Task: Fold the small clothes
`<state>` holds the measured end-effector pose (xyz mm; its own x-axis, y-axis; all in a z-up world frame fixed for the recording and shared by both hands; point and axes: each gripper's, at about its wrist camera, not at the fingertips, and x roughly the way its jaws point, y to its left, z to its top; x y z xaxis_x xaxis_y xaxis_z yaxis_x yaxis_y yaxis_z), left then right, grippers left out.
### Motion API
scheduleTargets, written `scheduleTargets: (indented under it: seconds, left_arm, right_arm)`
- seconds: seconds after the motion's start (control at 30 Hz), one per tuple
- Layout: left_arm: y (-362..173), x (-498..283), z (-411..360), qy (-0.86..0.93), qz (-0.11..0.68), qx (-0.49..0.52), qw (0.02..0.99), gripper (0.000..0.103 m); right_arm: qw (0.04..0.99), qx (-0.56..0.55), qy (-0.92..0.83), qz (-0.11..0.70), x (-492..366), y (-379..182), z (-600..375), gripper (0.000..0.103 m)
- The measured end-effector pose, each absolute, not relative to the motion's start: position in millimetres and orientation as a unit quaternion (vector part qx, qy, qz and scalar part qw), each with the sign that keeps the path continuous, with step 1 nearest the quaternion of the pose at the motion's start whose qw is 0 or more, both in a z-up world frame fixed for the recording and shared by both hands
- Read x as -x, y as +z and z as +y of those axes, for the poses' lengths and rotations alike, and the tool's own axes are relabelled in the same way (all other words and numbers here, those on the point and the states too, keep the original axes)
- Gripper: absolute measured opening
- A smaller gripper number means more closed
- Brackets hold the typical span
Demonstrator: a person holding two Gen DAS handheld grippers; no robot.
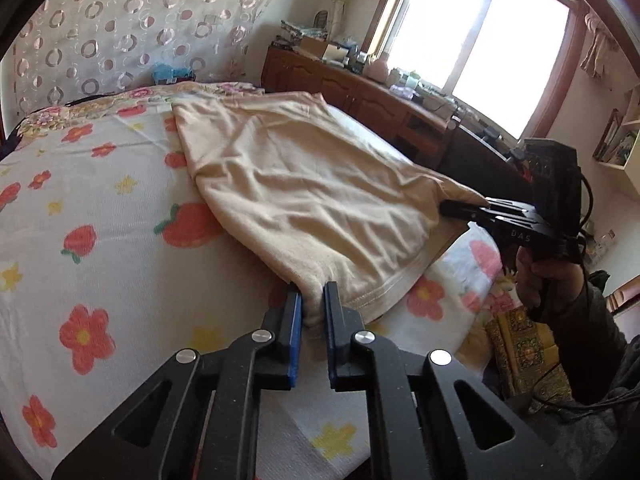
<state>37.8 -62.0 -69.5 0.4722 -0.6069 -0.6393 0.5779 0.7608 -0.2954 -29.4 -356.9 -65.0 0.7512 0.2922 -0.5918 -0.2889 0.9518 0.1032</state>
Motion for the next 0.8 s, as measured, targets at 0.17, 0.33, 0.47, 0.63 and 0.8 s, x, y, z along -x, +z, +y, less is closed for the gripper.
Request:
scheduleTargets:
  seconds: [0.17,0.33,0.47,0.63,0.8]
  left_arm:
    - [-15,-73,-61,-0.333,0.325,0.018,0.885,0.011]
    - [12,-144,-63,-0.296,0.310,0.022,0.903,0.011]
    - [4,-204,-63,-0.266,0.329,0.020,0.906,0.011]
    - [-15,-260,-70,-0.248,0.351,0.013,0.903,0.011]
    - [-37,-299,-75,-0.235,0.379,0.010,0.895,0.011]
  right_arm:
    - [0.952,-0.030,0.166,0.257,12,-17,-373,0.006]
    - [0.959,-0.038,0.162,0.230,-44,24,-382,0.006]
    - [0.957,-0.031,0.157,0.240,-109,39,-382,0.006]
    - [0.955,-0.022,0.149,0.257,-179,31,-365,0.007]
    - [0.952,-0.015,0.140,0.271,-221,28,-358,0.013]
